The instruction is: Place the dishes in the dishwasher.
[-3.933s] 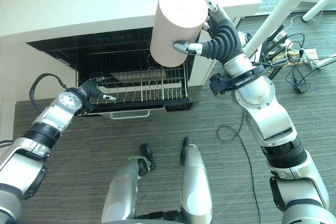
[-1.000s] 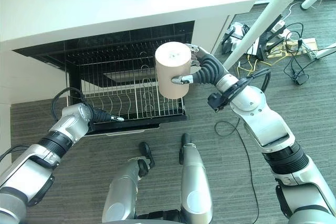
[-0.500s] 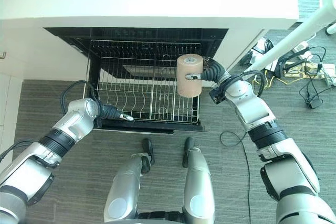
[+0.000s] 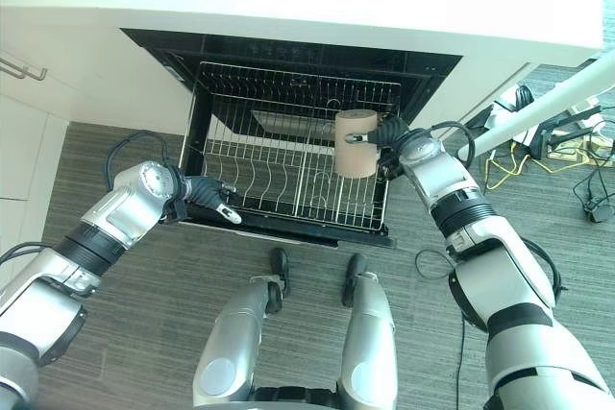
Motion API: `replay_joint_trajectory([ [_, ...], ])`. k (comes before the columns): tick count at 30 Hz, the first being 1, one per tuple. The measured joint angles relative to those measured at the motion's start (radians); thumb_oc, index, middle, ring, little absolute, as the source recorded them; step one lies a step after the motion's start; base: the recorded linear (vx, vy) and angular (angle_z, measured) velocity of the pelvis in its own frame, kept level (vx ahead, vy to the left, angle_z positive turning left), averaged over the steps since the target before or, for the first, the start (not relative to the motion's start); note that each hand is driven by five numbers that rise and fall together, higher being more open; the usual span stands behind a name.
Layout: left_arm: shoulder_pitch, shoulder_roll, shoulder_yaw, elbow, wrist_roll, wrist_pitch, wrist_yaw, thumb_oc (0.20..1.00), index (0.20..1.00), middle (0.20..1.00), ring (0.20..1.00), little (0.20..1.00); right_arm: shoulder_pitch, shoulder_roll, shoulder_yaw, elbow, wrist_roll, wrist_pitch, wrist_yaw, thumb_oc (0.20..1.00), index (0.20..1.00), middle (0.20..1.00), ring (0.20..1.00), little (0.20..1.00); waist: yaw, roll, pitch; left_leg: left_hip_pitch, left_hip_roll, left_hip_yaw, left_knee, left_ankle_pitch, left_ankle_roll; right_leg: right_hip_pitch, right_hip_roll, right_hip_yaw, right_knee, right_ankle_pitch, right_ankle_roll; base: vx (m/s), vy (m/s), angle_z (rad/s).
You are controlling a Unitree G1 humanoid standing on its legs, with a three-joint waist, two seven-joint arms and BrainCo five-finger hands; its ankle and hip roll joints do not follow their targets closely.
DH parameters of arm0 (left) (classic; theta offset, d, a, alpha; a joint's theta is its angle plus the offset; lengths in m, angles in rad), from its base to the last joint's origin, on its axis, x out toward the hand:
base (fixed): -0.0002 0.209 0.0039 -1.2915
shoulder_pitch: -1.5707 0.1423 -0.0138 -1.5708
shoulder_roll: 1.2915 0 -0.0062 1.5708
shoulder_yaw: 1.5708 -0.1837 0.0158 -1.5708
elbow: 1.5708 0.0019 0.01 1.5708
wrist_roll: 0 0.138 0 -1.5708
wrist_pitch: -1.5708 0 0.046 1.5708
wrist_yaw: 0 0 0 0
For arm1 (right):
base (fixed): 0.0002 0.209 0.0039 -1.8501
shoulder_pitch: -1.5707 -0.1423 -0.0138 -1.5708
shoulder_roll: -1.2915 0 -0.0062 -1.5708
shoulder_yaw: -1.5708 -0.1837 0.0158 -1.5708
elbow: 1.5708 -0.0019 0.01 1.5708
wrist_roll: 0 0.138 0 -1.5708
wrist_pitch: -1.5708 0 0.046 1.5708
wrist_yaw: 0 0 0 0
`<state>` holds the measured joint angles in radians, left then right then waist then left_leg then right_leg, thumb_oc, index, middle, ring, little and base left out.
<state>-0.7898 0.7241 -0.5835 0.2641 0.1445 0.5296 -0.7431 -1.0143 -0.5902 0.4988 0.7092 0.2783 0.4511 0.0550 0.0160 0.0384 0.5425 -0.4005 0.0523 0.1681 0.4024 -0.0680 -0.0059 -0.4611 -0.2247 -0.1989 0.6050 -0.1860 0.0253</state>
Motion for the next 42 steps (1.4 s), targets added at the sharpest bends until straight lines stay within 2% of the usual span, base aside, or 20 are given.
replay_joint_trajectory([
  [3,-0.008,0.02,0.071,-0.084,-0.164,-0.004,0.114,1.0,1.0,1.0,1.0,1.0,0.0,-0.013,-0.005,0.042,0.002,0.018,-0.011,0.2,0.2,0.2,0.2,0.2,0.004,0.021,0.0,-0.007,-0.006,0.0,0.001,0.001,0.002,-0.011,-0.01,0.003,0.01,-0.005,0.004,0.02,0.034,0.05],
  [7,-0.012,0.023,0.127,-0.119,-0.293,-0.039,0.217,1.0,1.0,1.0,1.0,1.0,0.0,-0.019,-0.009,0.07,0.002,0.019,-0.022,0.2,0.2,0.2,0.2,0.2,0.005,0.028,0.0,-0.014,-0.006,0.0,0.009,0.003,0.001,-0.02,-0.011,0.004,0.024,-0.005,0.004,0.01,0.016,0.0],
  [15,-0.012,0.022,0.158,-0.136,-0.405,-0.123,0.327,1.0,1.0,1.0,1.0,1.0,-0.004,-0.028,-0.004,0.115,-0.001,0.036,-0.018,0.2,0.2,0.2,0.2,0.2,0.017,0.032,-0.001,-0.019,-0.006,0.0,0.019,0.003,0.001,-0.026,-0.012,0.008,0.033,-0.006,0.002,0.0,0.0,0.0],
  [19,-0.007,0.017,0.158,-0.143,-0.452,-0.207,0.419,1.0,1.0,1.0,1.0,1.0,-0.019,-0.022,-0.003,0.147,-0.008,0.033,0.0,0.2,0.2,0.2,0.2,0.2,0.019,0.033,-0.001,-0.022,-0.005,0.005,0.023,0.003,0.001,-0.035,-0.012,0.016,0.042,-0.006,0.001,0.01,0.013,-0.03],
  [21,-0.006,0.013,0.166,-0.159,-0.458,-0.223,0.441,1.0,1.0,1.0,1.0,1.0,-0.041,-0.01,-0.001,0.185,-0.025,0.033,0.016,0.2,0.2,0.2,0.2,0.2,0.019,0.033,-0.001,-0.022,-0.005,0.005,0.023,0.003,0.001,-0.035,-0.012,0.016,0.043,-0.006,0.001,0.0,0.0,0.0],
  [22,-0.006,0.013,0.173,-0.186,-0.473,-0.231,0.455,1.0,1.0,1.0,1.0,1.0,-0.047,-0.009,0.0,0.19,-0.028,0.035,0.024,0.416,0.416,0.416,0.416,0.416,0.023,0.033,-0.001,-0.022,-0.005,0.005,0.023,0.004,0.001,-0.035,-0.013,0.016,0.044,-0.006,0.001,0.0,0.0,0.0],
  [23,-0.006,0.013,0.175,-0.196,-0.478,-0.242,0.462,1.0,1.0,1.0,1.0,1.0,-0.048,-0.008,0.0,0.194,-0.035,0.035,0.026,1.0,1.0,1.0,1.0,1.0,0.025,0.034,-0.002,-0.022,-0.005,0.005,0.023,0.004,0.001,-0.035,-0.013,0.016,0.044,-0.006,0.001,0.0,0.0,0.0],
  [26,-0.005,0.0,0.195,-0.214,-0.483,-0.28,0.493,1.0,1.0,1.0,1.0,1.0,-0.071,0.006,0.002,0.267,-0.043,0.051,0.025,1.0,1.0,1.0,1.0,1.0,0.042,0.037,-0.003,-0.022,-0.005,0.004,0.025,0.004,0.0,-0.035,-0.013,0.016,0.048,-0.008,-0.002,0.0,0.0,0.0],
  [31,0.028,-0.002,0.206,-0.265,-0.501,-0.306,0.529,1.0,1.0,1.0,1.0,1.0,-0.058,0.0,0.001,0.233,-0.02,0.076,-0.03,1.0,1.0,1.0,1.0,1.0,0.043,0.037,-0.003,-0.022,-0.005,0.004,0.023,0.005,-0.001,-0.038,-0.013,0.016,0.052,-0.009,-0.004,0.0,0.0,0.0],
  [33,0.081,-0.002,0.248,-0.304,-0.518,-0.328,0.547,1.0,1.0,1.0,1.0,1.0,-0.011,-0.047,0.0,0.088,0.004,0.088,-0.056,1.0,1.0,1.0,1.0,1.0,0.041,0.037,-0.003,-0.038,-0.003,0.003,0.036,0.004,-0.001,-0.053,-0.012,0.016,0.056,-0.01,-0.005,0.0,0.0,0.0],
  [38,0.102,-0.002,0.281,-0.303,-0.519,-0.337,0.567,1.0,1.0,1.0,1.0,1.0,0.035,-0.072,-0.049,0.0,0.021,0.087,-0.094,1.0,1.0,1.0,1.0,1.0,0.039,0.036,-0.003,-0.044,-0.002,0.002,0.04,0.004,-0.001,-0.056,-0.011,0.016,0.059,-0.01,-0.006,0.0,0.0,0.0],
  [40,0.114,-0.002,0.311,-0.304,-0.522,-0.341,0.571,1.0,1.0,1.0,1.0,1.0,0.06,-0.083,-0.085,-0.106,0.022,0.084,-0.1,1.0,1.0,1.0,1.0,1.0,0.03,0.036,-0.003,-0.056,-0.002,0.002,0.043,0.004,-0.001,-0.066,-0.011,0.016,0.059,-0.009,-0.006,0.02,-0.001,-0.01],
  [42,0.175,-0.002,0.363,-0.342,-0.54,-0.377,0.593,1.0,1.0,1.0,1.0,1.0,0.158,-0.098,-0.164,-0.329,0.032,0.086,-0.141,1.0,1.0,1.0,1.0,1.0,0.016,0.034,-0.002,-0.056,0.0,0.003,0.053,0.0,0.003,-0.064,-0.008,0.017,0.058,-0.009,-0.006,0.04,-0.001,-0.03],
])
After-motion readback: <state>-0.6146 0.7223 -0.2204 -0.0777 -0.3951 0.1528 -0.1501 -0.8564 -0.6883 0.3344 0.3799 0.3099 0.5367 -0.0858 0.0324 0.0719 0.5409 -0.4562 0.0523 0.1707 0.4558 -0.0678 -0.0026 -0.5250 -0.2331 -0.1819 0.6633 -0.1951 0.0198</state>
